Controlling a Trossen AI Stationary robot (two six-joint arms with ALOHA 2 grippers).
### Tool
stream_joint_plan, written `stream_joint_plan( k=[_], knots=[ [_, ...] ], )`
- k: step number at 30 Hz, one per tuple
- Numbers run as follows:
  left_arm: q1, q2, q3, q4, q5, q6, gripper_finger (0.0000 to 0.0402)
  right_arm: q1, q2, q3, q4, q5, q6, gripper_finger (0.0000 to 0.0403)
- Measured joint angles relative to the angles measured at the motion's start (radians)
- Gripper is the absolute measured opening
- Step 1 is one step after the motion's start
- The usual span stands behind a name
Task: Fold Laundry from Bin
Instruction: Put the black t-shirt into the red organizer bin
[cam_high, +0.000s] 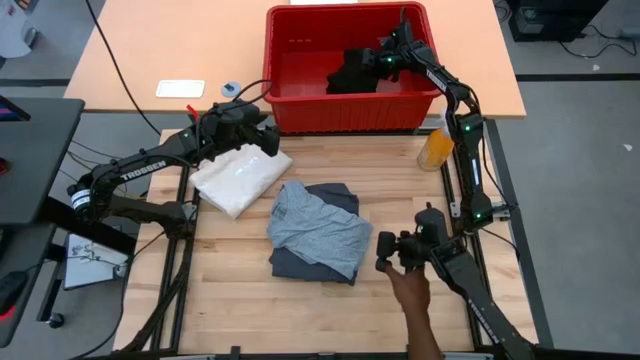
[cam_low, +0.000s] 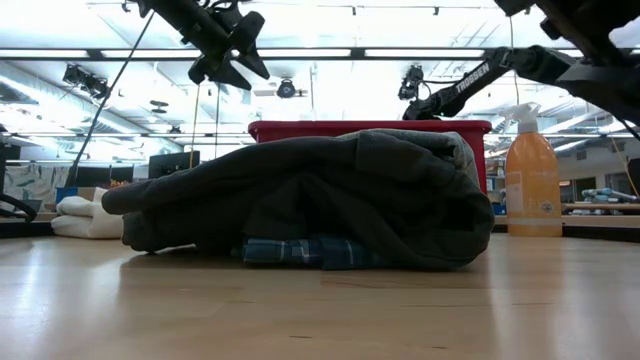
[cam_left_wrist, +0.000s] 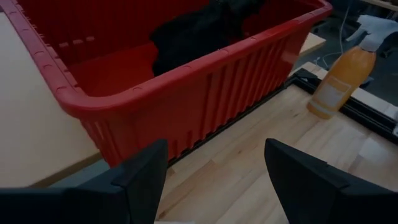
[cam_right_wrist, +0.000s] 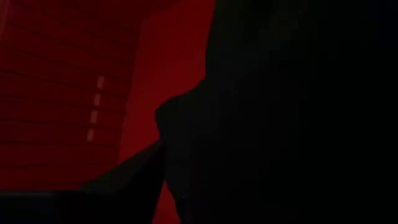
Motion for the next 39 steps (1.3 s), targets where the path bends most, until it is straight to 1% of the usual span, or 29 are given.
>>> stream_joint_plan(
  k=[3,7,10,16,19,21,25,28,30,34,39],
  knots=[
    [0.000,0.000,0.000,0.002,0.030,-0.004,0.0270,0.007,-0.020,0.000,-0.027,0.050,-0.029,0.0300],
    [0.000,0.000,0.000,0.017,0.048,-0.003,0.0270,0.027,-0.053,0.000,-0.069,0.190,-0.129,0.0295],
    [0.000,-0.001,0.000,0.031,0.050,-0.003,0.0270,0.040,-0.067,0.000,-0.098,0.283,-0.181,0.0284],
    [0.000,-0.001,0.000,0.037,0.049,0.005,0.0270,0.053,-0.092,0.000,-0.169,0.357,-0.260,0.0252],
    [0.000,-0.001,0.000,0.037,0.055,0.007,0.0270,0.060,-0.116,0.000,-0.208,0.459,-0.323,0.0234],
    [0.000,-0.001,0.000,0.036,0.078,0.007,0.0270,0.063,-0.132,-0.001,-0.223,0.513,-0.362,0.0223],
    [0.000,-0.001,0.000,0.036,0.109,0.007,0.0270,0.071,-0.185,-0.002,-0.221,0.591,-0.403,0.0209],
    [0.000,-0.001,0.000,0.036,0.114,0.027,0.0270,0.085,-0.237,-0.002,-0.186,0.654,-0.435,0.0206],
    [0.000,-0.001,0.000,0.036,0.114,0.034,0.0270,0.097,-0.263,-0.002,-0.130,0.651,-0.438,0.0205],
    [0.016,-0.001,0.000,0.036,0.120,0.053,0.0270,0.116,-0.274,0.000,-0.014,0.540,-0.434,0.0204],
    [0.040,-0.001,0.000,0.036,0.158,0.056,0.0270,0.148,-0.269,-0.001,-0.070,0.346,-0.393,0.0201]
  ],
)
